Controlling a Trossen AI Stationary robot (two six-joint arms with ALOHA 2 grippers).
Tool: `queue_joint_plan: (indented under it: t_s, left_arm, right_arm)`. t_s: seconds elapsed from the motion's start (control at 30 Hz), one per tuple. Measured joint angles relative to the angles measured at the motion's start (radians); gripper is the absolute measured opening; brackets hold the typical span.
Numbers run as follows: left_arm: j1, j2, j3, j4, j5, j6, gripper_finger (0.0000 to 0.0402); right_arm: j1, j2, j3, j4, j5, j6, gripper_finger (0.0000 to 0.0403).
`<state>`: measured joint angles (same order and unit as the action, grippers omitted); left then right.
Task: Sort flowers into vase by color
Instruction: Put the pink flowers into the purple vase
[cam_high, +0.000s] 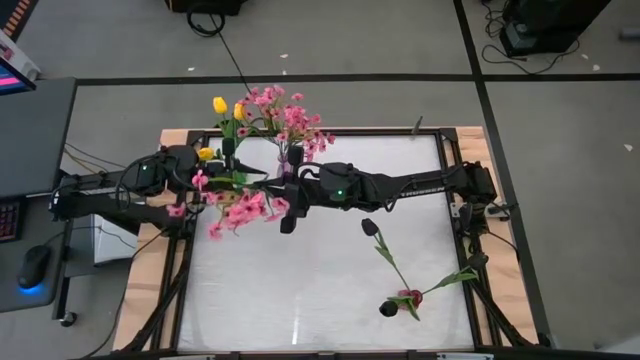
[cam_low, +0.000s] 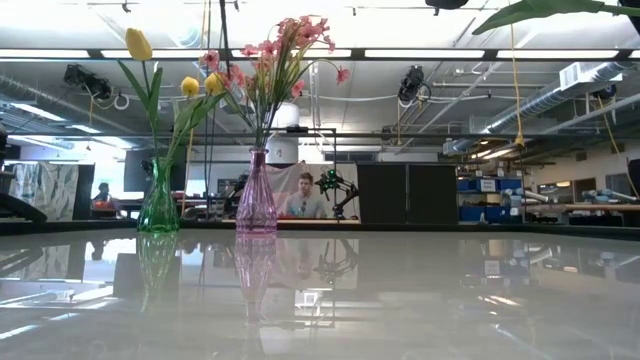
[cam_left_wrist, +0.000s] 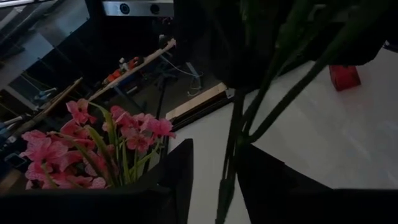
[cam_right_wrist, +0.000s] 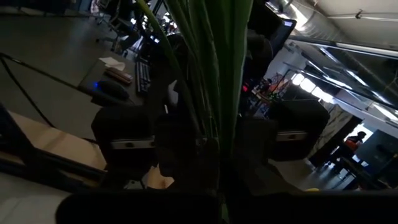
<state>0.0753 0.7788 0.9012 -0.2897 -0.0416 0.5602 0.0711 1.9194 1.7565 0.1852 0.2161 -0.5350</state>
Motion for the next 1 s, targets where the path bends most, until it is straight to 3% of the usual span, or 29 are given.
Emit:
queue_joint_plan:
  t_s: [0.43,1.0]
  left_arm:
    - [-0.001,0.000,0.000,-0.001,0.001,0.000,0.0014]
    - [-0.001,0.000,0.000,0.002,0.001,0.001,0.0009]
  right_arm:
    - [0.000,0.000,0.001,0.001,0.001,0.008,0.0016]
    - [0.005,0.000,0.001,0.004,0.004,0.012,0.0034]
